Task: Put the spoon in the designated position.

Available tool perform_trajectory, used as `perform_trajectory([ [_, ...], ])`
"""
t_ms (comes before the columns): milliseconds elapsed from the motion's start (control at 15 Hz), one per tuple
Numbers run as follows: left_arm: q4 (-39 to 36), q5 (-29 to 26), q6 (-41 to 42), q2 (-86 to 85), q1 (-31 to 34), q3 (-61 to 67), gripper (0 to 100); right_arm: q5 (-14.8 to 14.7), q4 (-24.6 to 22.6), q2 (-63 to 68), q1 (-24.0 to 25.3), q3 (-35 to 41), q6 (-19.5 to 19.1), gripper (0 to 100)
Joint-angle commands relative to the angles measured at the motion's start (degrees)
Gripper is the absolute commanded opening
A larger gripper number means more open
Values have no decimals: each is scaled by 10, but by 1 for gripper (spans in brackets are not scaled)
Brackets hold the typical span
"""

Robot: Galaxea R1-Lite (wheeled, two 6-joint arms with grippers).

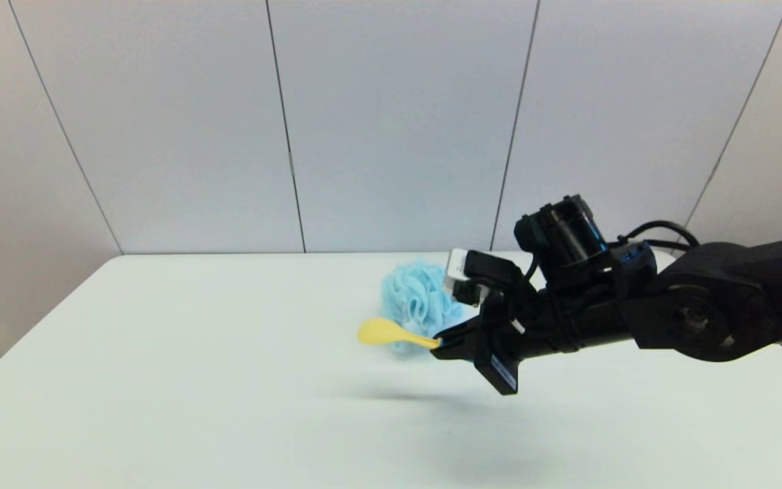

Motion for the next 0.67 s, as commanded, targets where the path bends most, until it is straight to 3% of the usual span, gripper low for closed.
perform_trajectory([
  [67,0,0,0,1,0,0,100,1,16,-10,-26,-81,1,0],
  [667,0,0,0,1,0,0,100,-28,8,74,-121,-208,-4,0],
])
